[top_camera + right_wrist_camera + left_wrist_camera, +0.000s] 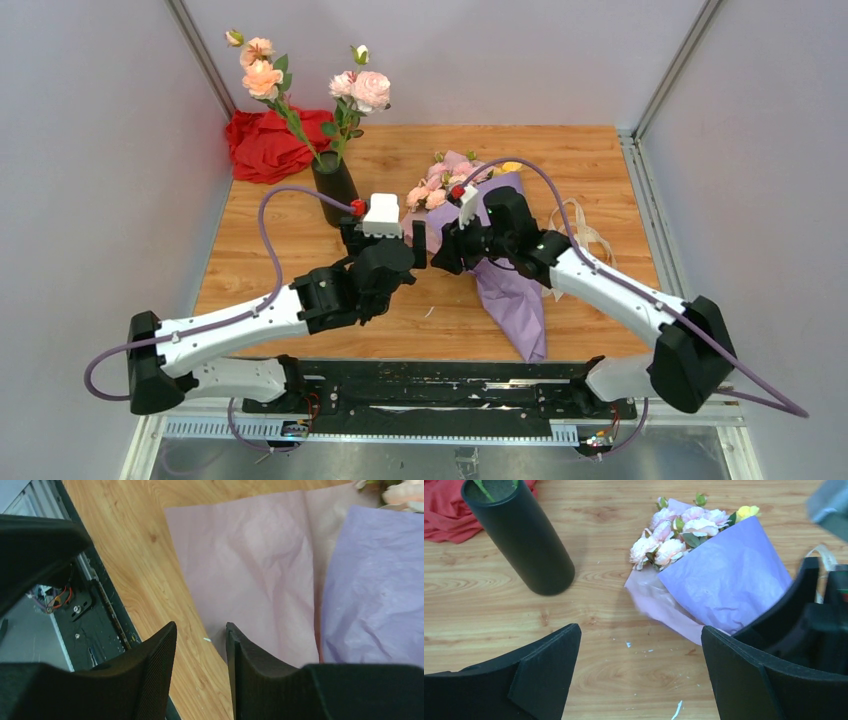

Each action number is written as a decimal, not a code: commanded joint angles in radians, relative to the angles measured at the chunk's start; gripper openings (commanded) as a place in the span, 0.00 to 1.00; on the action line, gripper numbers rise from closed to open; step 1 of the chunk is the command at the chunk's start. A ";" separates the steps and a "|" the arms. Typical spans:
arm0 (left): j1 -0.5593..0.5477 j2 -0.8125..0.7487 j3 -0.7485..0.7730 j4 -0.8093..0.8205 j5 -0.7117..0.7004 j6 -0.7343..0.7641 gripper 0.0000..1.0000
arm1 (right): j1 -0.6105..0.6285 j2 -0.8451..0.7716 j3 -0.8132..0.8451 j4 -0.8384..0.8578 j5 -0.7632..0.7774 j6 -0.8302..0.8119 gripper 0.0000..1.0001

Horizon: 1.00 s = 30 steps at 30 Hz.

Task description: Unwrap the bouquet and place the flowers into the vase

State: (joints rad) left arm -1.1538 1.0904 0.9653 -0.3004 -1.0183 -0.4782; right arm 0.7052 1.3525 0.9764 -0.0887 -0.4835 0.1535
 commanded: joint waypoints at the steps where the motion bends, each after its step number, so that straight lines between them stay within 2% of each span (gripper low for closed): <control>1: 0.022 0.086 0.089 -0.019 -0.035 -0.004 1.00 | 0.004 -0.076 -0.051 -0.014 0.166 0.030 0.45; 3: 0.022 0.127 0.134 -0.021 -0.037 0.019 1.00 | -0.015 -0.079 -0.071 0.000 0.209 0.047 0.46; 7: 0.023 0.162 0.188 -0.019 0.002 0.048 1.00 | -0.034 -0.065 -0.070 0.000 0.291 0.021 0.55; 11: 0.022 0.115 0.142 -0.028 0.021 0.020 1.00 | -0.034 -0.025 -0.049 -0.018 0.337 -0.025 0.56; 12: 0.023 0.085 0.111 -0.026 0.018 0.013 1.00 | -0.034 -0.014 -0.045 -0.025 0.327 -0.029 0.49; 15: 0.023 0.017 0.045 -0.032 -0.006 -0.001 1.00 | -0.033 0.006 -0.042 -0.035 0.282 -0.007 0.11; 16: 0.023 -0.002 0.032 -0.035 -0.012 0.000 1.00 | -0.026 0.006 -0.049 -0.025 0.255 0.003 0.02; 23: 0.023 -0.049 0.072 -0.125 -0.049 -0.010 1.00 | 0.153 -0.018 -0.045 -0.024 0.308 0.036 0.00; 26: 0.023 -0.076 0.090 -0.161 -0.062 -0.026 1.00 | 0.227 0.010 -0.033 -0.020 0.330 0.048 0.00; 30: 0.023 -0.136 0.079 -0.199 -0.077 -0.051 1.00 | 0.301 0.093 -0.017 -0.023 0.362 0.074 0.05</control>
State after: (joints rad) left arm -1.1343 1.0183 1.0252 -0.4393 -1.0382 -0.4831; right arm 0.9401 1.3731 0.9276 -0.0937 -0.1699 0.1909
